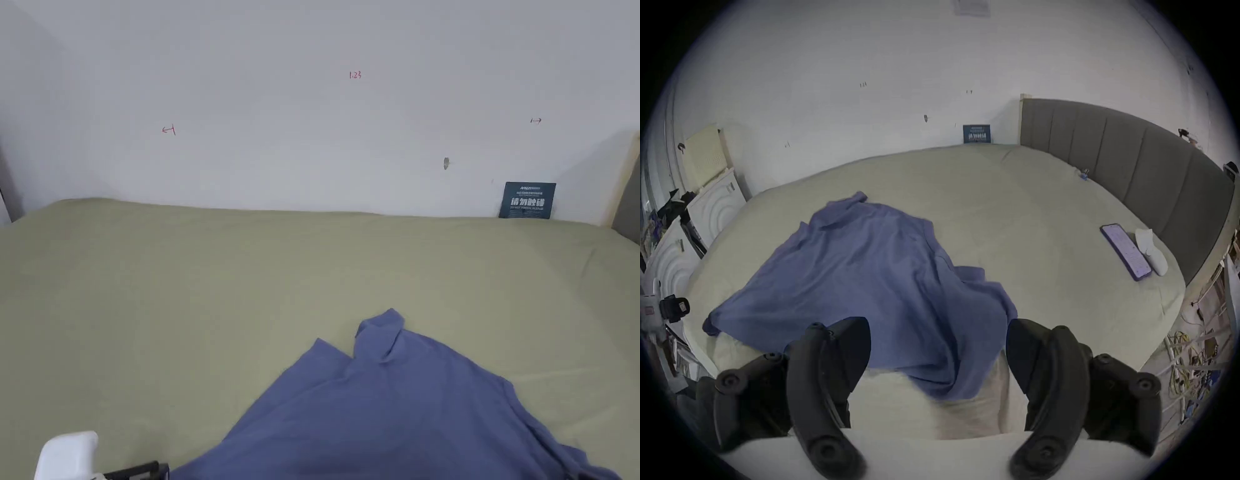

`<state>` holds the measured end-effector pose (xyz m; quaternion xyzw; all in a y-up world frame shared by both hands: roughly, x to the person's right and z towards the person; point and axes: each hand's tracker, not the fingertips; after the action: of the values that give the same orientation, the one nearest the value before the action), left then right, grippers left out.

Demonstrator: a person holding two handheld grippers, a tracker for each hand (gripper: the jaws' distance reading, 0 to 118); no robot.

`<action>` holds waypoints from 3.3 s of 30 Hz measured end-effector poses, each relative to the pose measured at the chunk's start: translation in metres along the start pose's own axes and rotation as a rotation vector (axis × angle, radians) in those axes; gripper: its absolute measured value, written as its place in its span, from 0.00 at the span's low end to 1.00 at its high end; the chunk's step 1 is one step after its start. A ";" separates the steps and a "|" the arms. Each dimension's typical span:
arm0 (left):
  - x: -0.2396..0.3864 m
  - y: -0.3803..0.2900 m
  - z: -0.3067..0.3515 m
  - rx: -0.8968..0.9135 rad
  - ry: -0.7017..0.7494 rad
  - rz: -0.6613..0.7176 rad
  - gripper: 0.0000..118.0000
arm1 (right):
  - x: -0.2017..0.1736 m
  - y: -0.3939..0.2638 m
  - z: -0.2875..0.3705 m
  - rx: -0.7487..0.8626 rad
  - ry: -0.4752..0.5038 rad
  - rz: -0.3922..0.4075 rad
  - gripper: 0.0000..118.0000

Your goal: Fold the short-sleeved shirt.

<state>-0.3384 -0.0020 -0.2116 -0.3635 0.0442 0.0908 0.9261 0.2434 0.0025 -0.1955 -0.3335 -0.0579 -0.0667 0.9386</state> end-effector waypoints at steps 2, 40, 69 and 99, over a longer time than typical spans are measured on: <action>0.003 0.000 0.015 0.033 -0.009 -0.003 0.71 | -0.008 -0.001 0.018 0.085 -0.016 -0.012 0.74; 0.007 -0.001 -0.091 -0.286 -0.038 -0.258 0.01 | -0.107 -0.025 -0.057 -0.030 0.127 0.154 0.00; -0.002 0.009 -0.102 -0.288 -0.105 -0.124 0.01 | -0.138 0.181 -0.354 -0.408 0.100 0.367 0.65; 0.103 0.310 0.131 0.307 -0.074 -0.133 0.01 | -0.063 0.339 0.180 0.429 0.058 0.271 0.03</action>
<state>-0.2973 0.3243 -0.3372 -0.2163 -0.0006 0.0350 0.9757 0.2259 0.3826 -0.2765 -0.1294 0.0014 0.0640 0.9895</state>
